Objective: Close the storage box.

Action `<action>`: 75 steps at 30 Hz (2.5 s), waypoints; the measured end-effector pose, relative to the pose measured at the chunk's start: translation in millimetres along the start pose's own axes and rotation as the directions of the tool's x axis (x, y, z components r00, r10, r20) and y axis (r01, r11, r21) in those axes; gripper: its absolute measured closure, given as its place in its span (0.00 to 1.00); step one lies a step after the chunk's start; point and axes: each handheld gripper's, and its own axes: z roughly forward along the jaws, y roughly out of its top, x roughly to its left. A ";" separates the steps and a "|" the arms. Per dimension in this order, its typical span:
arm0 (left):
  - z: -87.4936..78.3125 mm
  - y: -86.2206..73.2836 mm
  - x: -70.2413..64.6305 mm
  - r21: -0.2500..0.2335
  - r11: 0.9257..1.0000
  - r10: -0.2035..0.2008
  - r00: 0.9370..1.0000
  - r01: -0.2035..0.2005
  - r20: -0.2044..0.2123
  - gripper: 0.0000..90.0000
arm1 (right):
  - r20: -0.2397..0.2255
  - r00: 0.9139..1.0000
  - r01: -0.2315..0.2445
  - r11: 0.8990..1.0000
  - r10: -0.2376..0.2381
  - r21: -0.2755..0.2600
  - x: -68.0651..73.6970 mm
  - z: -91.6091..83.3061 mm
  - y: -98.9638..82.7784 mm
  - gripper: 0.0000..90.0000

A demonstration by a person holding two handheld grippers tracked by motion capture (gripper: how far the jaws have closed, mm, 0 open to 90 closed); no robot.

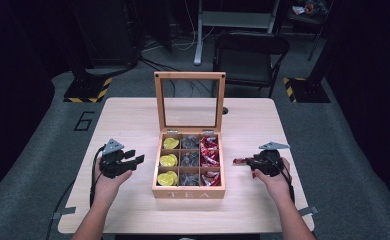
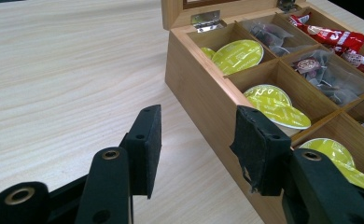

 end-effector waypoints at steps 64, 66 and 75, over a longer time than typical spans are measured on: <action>1.3 -3.5 5.2 0.012 1.000 -0.018 1.000 0.018 0.003 0.56 | -0.114 0.988 0.097 0.994 -0.101 -0.042 30.5 54.2 134.1 0.61; 1.8 -3.8 5.1 0.014 1.000 -0.018 1.000 0.018 0.003 0.56 | -0.130 0.986 0.102 0.994 -0.107 -0.043 31.3 57.7 137.3 0.63; 2.8 -4.1 5.5 0.017 1.000 -0.016 1.000 0.016 0.006 0.56 | -0.131 0.986 0.098 0.994 -0.104 -0.051 32.5 66.3 146.2 0.63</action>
